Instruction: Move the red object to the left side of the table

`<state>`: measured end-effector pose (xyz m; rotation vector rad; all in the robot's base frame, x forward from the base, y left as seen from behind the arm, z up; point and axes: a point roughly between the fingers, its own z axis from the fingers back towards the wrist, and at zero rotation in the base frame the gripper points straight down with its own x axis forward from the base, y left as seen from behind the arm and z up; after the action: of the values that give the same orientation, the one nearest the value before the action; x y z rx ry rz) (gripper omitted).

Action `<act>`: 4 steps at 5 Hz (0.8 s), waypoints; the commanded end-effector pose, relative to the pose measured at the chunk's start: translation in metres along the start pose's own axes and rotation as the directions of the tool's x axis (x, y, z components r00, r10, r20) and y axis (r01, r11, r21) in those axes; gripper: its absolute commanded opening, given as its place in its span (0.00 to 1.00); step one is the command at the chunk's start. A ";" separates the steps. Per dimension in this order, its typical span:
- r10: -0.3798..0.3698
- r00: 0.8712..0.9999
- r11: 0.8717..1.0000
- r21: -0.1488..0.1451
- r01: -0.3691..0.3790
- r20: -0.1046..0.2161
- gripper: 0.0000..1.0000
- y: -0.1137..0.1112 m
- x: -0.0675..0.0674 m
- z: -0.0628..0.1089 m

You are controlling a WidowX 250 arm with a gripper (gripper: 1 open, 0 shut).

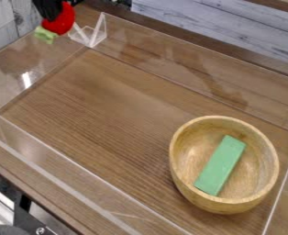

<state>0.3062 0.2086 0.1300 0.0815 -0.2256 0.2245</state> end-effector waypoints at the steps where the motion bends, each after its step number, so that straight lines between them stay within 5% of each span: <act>1: 0.062 0.997 0.997 0.043 -0.064 0.049 0.00 0.002 0.011 0.014; 4: 0.108 0.994 0.992 0.056 -0.109 0.032 0.00 -0.004 0.014 -0.009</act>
<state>0.3154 0.2061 0.1026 0.1024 -0.1911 0.3383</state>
